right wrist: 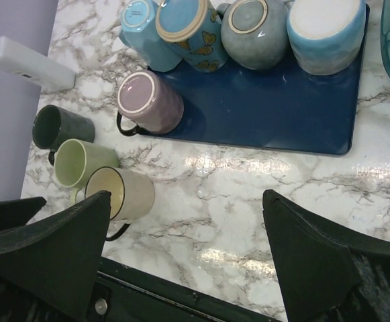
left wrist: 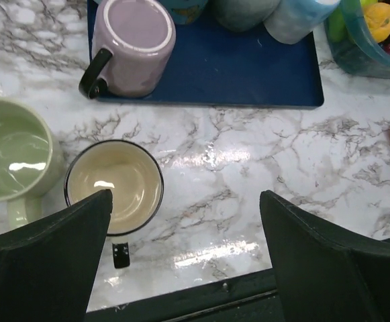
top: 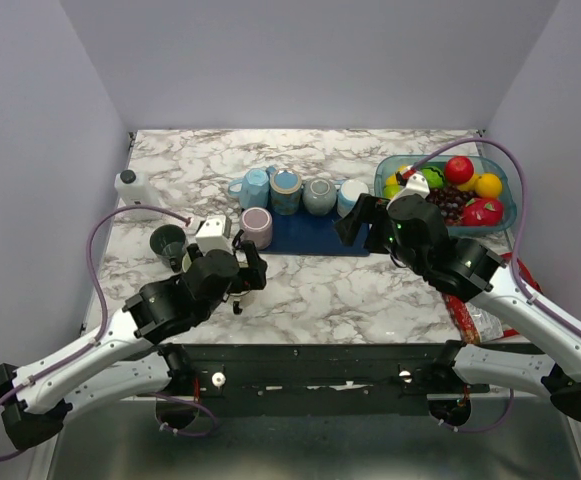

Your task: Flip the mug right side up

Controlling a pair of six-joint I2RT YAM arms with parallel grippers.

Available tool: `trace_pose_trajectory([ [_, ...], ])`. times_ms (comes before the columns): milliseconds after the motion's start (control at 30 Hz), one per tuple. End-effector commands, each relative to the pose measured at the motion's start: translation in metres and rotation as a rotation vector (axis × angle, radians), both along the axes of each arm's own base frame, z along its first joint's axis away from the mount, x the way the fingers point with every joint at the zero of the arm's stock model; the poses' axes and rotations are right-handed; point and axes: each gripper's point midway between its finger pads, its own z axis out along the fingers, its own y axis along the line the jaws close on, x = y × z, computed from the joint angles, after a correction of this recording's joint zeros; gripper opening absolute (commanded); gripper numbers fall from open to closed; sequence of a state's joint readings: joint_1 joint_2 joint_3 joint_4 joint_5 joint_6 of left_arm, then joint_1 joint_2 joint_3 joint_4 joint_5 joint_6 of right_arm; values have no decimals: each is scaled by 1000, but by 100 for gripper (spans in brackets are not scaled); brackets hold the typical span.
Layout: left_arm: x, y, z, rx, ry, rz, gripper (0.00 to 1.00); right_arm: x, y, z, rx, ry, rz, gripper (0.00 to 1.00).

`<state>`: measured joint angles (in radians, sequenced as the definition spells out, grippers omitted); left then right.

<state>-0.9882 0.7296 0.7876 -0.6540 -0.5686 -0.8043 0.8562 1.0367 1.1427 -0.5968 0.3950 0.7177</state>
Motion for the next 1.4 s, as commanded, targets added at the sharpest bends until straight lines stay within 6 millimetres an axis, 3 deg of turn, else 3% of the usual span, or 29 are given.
trace_pose_trajectory([
  [0,32,2,8,218,-54,-88,99,-2,-1,-13,-25,35,8,100],
  [67,44,-3,9,231,-31,-139,99,-1,-1,-13,-29,35,8,100],
  [200,61,-15,-16,346,67,-326,99,-2,-1,-13,-32,35,11,100],
  [367,77,-15,-36,436,118,-481,99,-2,-1,-15,-31,40,16,100],
  [500,91,-16,-58,424,166,-533,99,-3,-1,-15,-38,46,24,100],
  [867,130,8,-88,504,229,-554,99,-3,2,-19,-47,75,25,100],
  [1033,146,15,-97,485,256,-540,94,-1,1,-18,-56,74,15,100],
  [1167,155,8,-98,462,258,-565,89,0,1,-18,-56,79,8,100],
  [1367,165,7,-107,473,303,-572,73,1,-2,-18,-55,81,-7,100],
])
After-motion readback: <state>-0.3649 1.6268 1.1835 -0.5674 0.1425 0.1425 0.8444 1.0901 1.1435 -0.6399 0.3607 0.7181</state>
